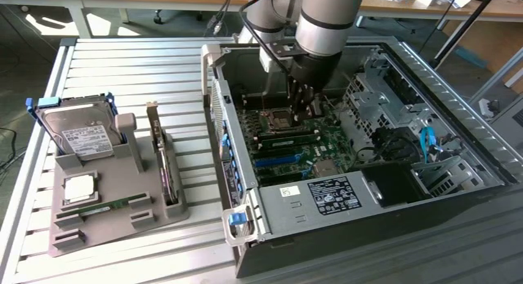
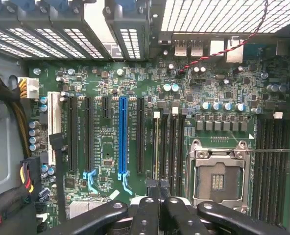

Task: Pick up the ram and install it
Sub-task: 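Press down the ram until it locks into place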

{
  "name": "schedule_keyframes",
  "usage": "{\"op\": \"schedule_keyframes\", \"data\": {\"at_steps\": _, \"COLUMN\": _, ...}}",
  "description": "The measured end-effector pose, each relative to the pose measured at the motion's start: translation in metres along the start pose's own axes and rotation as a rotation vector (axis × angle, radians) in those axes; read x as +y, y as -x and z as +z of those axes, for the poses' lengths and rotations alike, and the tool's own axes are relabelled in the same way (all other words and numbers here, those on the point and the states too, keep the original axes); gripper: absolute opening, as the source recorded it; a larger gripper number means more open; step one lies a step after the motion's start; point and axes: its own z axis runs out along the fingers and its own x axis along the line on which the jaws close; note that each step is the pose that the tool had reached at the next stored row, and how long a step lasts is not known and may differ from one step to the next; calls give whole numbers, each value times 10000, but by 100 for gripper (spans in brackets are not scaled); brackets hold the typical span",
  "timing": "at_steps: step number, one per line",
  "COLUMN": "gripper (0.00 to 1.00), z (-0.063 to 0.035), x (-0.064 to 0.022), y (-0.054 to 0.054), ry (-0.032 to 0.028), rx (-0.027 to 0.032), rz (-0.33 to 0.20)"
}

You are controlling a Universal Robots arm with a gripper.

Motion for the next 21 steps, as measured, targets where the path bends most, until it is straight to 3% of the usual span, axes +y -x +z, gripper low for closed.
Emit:
{"op": "schedule_keyframes", "data": {"at_steps": 3, "gripper": 11, "z": -1, "x": 0, "y": 0, "ry": 2, "rx": 3, "rz": 22}}
{"op": "schedule_keyframes", "data": {"at_steps": 13, "gripper": 11, "z": 10, "x": 0, "y": 0, "ry": 42, "rx": 106, "rz": 2257}}
{"op": "schedule_keyframes", "data": {"at_steps": 16, "gripper": 11, "z": 25, "x": 1, "y": 0, "ry": 64, "rx": 176, "rz": 3526}}
{"op": "schedule_keyframes", "data": {"at_steps": 21, "gripper": 11, "z": 32, "x": 1, "y": 0, "ry": 81, "rx": 222, "rz": 4488}}
